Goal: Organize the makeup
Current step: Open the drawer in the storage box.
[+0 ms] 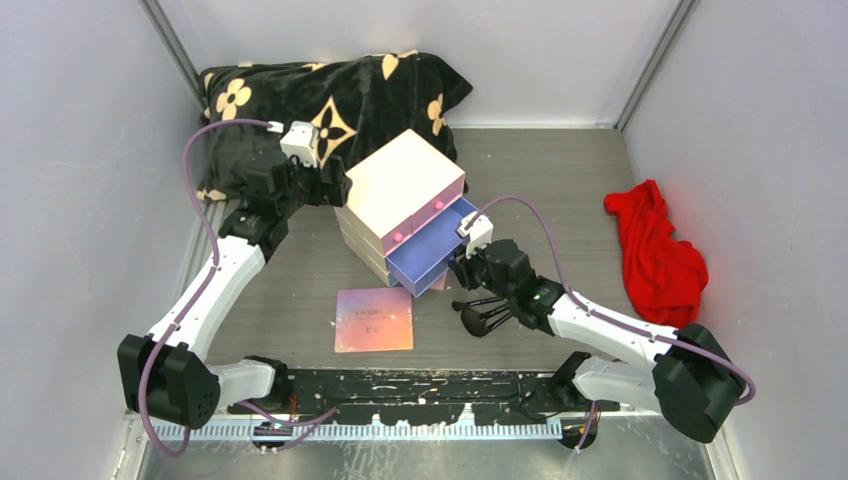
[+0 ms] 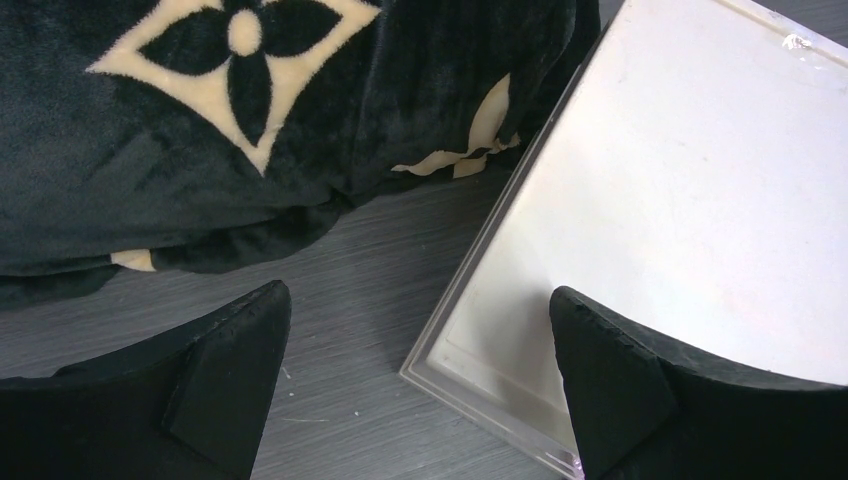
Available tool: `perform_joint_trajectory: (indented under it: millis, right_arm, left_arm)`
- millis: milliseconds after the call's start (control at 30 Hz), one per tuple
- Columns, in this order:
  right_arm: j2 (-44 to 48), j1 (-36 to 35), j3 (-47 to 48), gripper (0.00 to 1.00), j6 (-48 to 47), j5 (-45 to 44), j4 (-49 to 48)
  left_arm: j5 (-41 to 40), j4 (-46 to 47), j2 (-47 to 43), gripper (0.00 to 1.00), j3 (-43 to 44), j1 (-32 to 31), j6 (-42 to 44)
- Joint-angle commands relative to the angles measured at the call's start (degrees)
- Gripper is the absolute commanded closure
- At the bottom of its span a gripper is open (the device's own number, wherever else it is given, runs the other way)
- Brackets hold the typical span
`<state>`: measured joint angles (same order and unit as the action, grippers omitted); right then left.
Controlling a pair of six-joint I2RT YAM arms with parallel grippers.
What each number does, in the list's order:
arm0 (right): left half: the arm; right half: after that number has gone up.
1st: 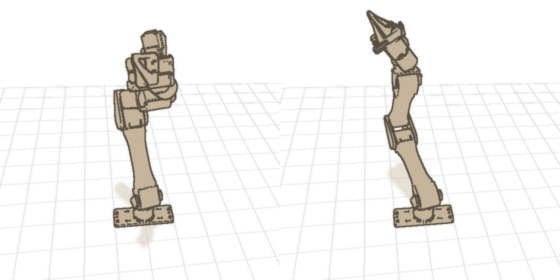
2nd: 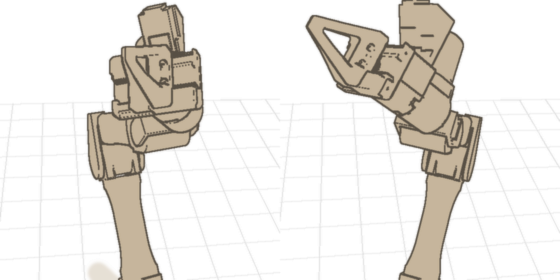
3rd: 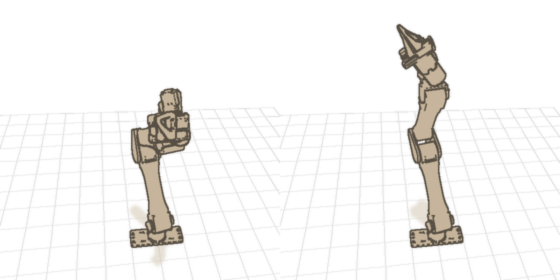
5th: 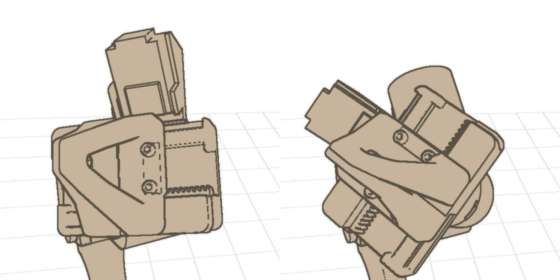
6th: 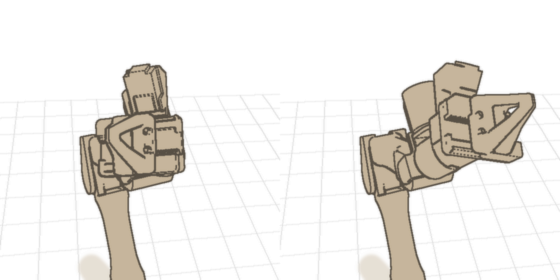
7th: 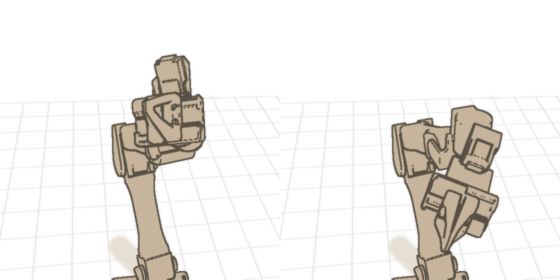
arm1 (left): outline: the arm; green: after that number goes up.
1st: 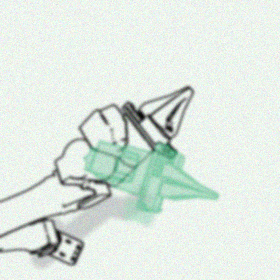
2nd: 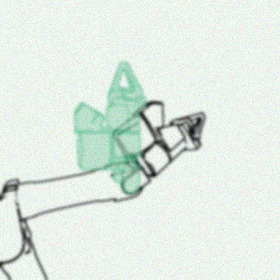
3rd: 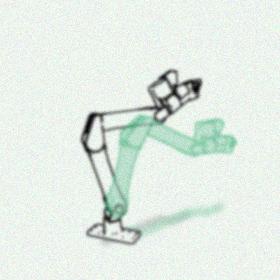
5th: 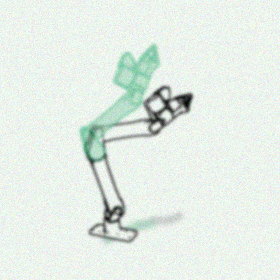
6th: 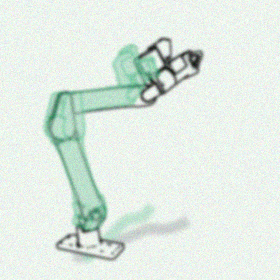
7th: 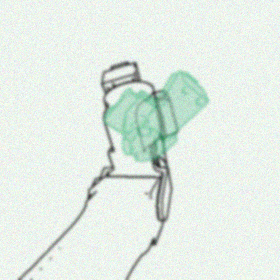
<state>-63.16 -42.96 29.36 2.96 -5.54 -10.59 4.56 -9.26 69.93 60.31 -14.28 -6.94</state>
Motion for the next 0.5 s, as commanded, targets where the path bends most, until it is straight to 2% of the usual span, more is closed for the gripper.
perform_joint_trajectory:
  millis: [0, 133, 467]
  right_arm:
    - [0.16, 0.33, 1.91, 0.64, 0.16, -4.12, 3.63]
    - [1.63, 0.33, 3.44, 0.49, -0.60, -4.66, 5.29]
    - [10.40, 0.34, 5.32, 0.46, 0.18, -5.78, 12.52]
  left_arm:
    - [-1.59, -3.50, 1.07, 0.00, -0.81, 0.12, 2.72]
    - [-1.83, -3.51, 1.06, 0.00, -0.57, 0.07, 2.72]
    - [-2.45, -4.17, 0.38, 0.00, 0.16, 0.10, 2.46]
